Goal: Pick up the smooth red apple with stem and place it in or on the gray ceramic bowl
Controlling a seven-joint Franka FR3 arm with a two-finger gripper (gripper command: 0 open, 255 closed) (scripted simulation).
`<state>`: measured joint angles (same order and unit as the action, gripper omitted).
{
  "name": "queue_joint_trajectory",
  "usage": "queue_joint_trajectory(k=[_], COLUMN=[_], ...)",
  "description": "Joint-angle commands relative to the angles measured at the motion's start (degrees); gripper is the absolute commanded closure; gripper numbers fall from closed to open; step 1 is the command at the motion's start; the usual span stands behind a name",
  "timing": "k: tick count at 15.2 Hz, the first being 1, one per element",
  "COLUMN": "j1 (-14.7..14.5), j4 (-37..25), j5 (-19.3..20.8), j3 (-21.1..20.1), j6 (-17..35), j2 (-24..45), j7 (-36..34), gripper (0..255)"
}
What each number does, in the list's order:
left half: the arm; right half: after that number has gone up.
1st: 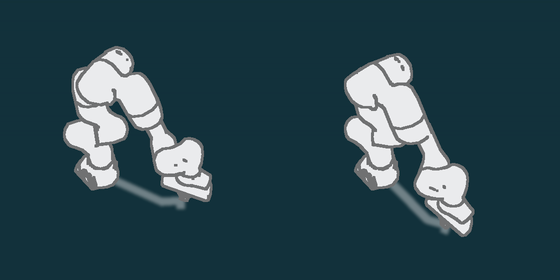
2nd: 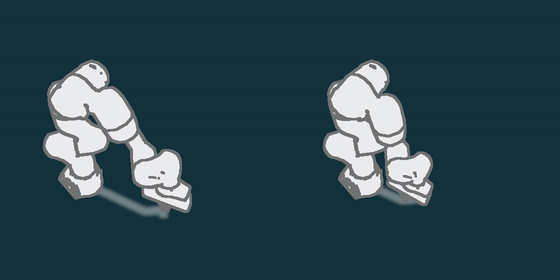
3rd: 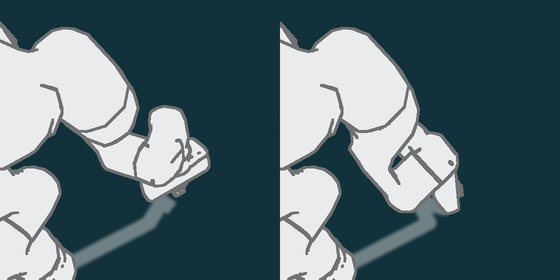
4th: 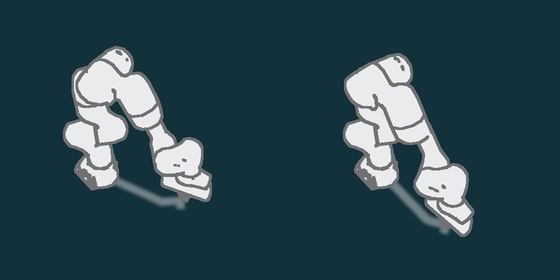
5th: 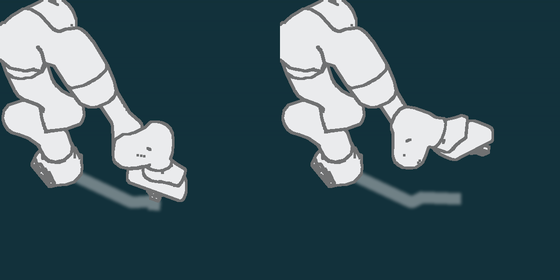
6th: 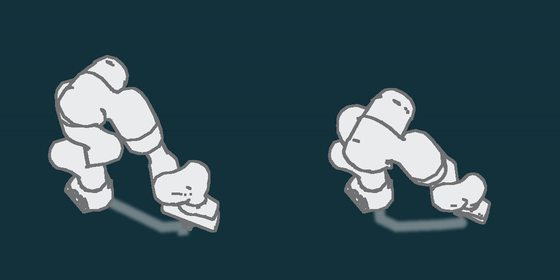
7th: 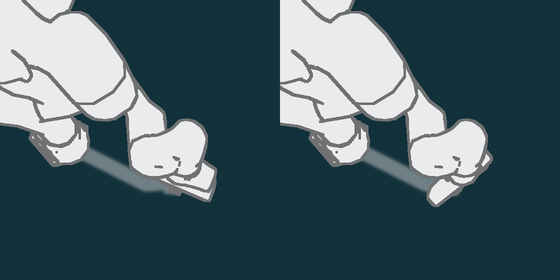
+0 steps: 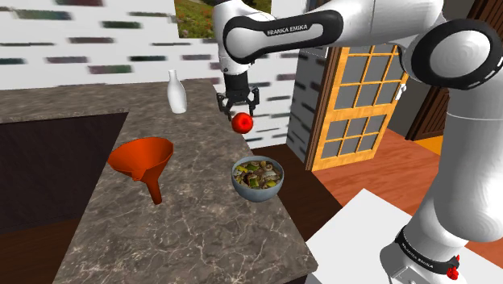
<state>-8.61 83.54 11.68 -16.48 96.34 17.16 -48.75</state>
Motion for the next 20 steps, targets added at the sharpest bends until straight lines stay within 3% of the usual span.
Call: queue_joint_trajectory(k=[1, 9, 20], j1=[-0.16, -2.27, -2.32], j4=[5.27, 22.49, 29.82], j5=[-1.08, -6.13, -5.57], j3=[-0.68, -3.49, -3.54], j6=[0.85, 2.80, 11.05], j2=[-4.39, -19.90, -18.84], j7=[-1.14, -5.69, -6.78], gripper=[255, 255, 255])
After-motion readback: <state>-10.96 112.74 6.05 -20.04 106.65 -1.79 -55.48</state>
